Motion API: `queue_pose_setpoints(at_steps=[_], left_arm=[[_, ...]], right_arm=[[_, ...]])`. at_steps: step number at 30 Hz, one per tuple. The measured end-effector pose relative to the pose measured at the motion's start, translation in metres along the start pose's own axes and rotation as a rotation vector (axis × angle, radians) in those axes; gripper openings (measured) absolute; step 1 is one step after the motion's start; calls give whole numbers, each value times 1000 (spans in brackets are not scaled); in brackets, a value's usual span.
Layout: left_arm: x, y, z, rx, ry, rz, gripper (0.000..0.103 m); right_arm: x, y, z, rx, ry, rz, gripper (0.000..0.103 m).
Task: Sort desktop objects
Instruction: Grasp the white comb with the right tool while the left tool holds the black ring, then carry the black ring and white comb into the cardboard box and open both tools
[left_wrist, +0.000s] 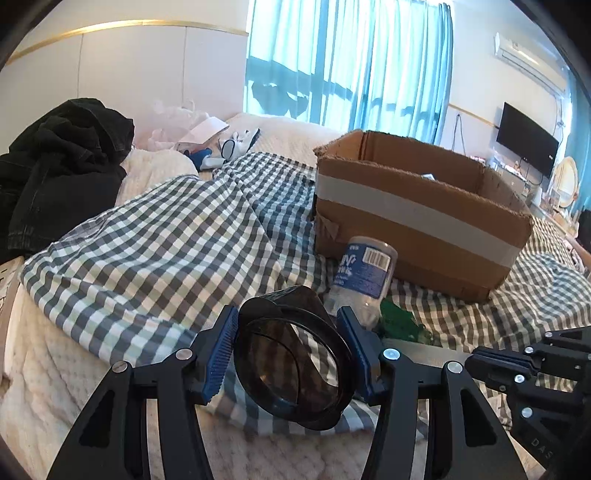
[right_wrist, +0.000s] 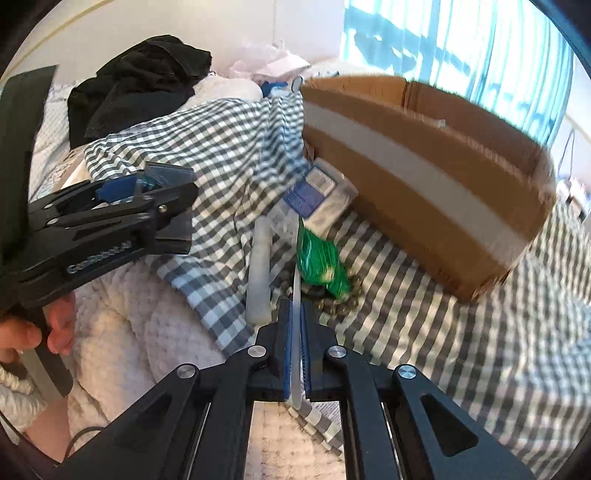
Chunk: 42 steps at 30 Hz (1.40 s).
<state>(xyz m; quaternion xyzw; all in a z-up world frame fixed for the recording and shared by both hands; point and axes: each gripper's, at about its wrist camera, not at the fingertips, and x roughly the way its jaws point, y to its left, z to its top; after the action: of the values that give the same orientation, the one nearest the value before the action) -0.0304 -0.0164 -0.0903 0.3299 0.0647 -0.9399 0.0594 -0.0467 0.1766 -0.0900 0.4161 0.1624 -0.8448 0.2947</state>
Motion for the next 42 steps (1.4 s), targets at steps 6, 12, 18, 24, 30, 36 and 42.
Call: queue_pose_setpoints(at_steps=[6,12,18,24,30,36,42], left_arm=[[-4,-5,-4,16,6,6,56],[5,-3,-6,-3,32,-1,56],[17,-1,-7,-26,66,-3,56],[24,0,-8,-42,84,-12,56],[25,0,-9,-50,82,-5,56],[12,-4,-10,-35,51,-15,56],[-5,-8,-11,-38,36,-12,56]], right_arm=[[21,-1,-9,44,77,34,4],[47,5,-15,24,151,26,4],[73,4,-15,39,200,42,7],[78,2,-13,59,181,33,3],[46,-4,-16,109,105,52,2],[15,-7,-19,141,56,55,2],[-24,1,-19,149,-13,32,2]])
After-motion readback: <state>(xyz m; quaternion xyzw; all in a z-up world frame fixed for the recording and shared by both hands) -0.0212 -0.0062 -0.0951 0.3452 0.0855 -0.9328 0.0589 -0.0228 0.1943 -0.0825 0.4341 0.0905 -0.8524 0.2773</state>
